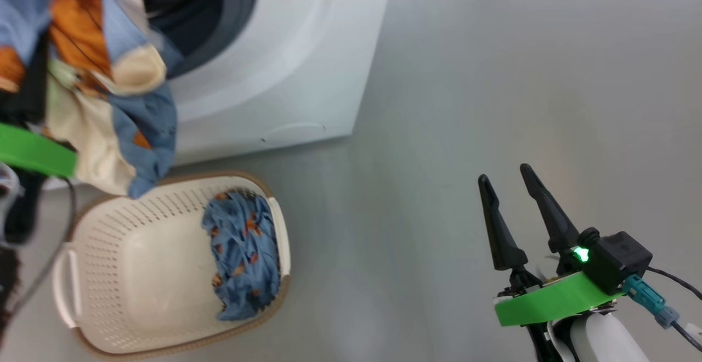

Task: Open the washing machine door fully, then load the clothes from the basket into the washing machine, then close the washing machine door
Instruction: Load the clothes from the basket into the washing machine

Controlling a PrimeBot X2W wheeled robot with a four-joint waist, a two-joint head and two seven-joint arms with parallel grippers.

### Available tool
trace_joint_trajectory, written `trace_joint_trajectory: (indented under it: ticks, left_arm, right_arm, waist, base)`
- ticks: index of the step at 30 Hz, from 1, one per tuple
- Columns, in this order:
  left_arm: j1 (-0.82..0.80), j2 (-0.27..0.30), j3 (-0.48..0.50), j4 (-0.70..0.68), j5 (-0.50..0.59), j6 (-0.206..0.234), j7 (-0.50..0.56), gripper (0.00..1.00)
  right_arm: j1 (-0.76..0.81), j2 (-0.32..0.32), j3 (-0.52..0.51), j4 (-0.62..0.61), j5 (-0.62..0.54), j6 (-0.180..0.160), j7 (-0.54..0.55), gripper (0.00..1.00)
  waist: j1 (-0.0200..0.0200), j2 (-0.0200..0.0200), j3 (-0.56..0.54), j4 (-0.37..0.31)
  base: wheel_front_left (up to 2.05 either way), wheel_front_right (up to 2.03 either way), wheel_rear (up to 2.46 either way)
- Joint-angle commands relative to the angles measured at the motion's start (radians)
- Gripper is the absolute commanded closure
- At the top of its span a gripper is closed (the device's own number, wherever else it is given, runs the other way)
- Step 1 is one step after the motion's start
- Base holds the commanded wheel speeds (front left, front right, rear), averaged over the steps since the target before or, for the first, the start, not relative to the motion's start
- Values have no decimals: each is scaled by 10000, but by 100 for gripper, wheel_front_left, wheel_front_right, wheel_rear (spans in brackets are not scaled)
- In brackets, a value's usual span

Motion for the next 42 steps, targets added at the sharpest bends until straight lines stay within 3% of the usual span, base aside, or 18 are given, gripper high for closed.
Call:
trace_joint_trajectory:
  ticks: [1,11,19,22,24,28,31,32,33,34,42]
  left_arm:
    - [-654,702,211,11,-158,-43,-77,100]
    - [-2592,2051,-1024,1025,-775,-45,-107,100]
    - [-3892,2628,-1587,1240,-696,-45,-130,100]
    - [-4597,2691,-885,880,-221,-45,-135,100]
    - [-4935,2595,95,428,333,-45,-136,100]
    - [-4731,2016,2248,-437,1199,-38,-137,100]
    - [-4222,1642,2921,-767,1680,-42,-138,100]
    - [-4044,1576,2948,-724,1750,-42,-138,84]
    - [-3859,1523,2859,-507,1735,-43,-138,30]
    - [-3723,1505,2669,-259,1695,-43,-138,0]
    - [-3753,1670,500,1438,855,-45,1484,0]
  right_arm:
    - [-163,-41,327,-359,200,56,-80,0]
    - [-52,-40,791,-1031,423,56,-80,0]
    - [81,-40,1138,-1356,570,56,-80,0]
    - [91,-40,1241,-1444,638,56,-80,0]
    - [74,-40,1281,-1482,680,56,-80,0]
    - [35,-40,1301,-1499,730,56,-80,0]
    - [36,-40,1327,-1478,767,56,-80,0]
    - [35,-40,1360,-1458,777,56,-80,0]
    - [29,-40,1384,-1425,781,56,-80,0]
    - [23,-40,1399,-1388,784,56,-80,0]
    - [-109,-39,1346,-1139,744,56,-80,0]
  waist:
    - [-2,0,1067,-706]
    - [-2,0,2326,-1579]
    - [-2,0,2849,-2000]
    - [-2,0,3049,-2068]
    - [-2,0,3165,-2108]
    - [-2,0,3240,-2145]
    - [-2,0,3209,-2132]
    - [-2,0,3190,-2121]
    - [-2,0,3156,-2108]
    - [-2,0,3117,-2094]
    - [-2,0,2748,-1930]
  base:
    - [0,0,0]
    - [0,0,0]
    - [0,0,0]
    - [0,0,0]
    - [0,0,0]
    - [0,0,0]
    - [0,0,0]
    - [0,0,0]
    - [0,0,0]
    - [0,0,0]
    - [0,0,0]
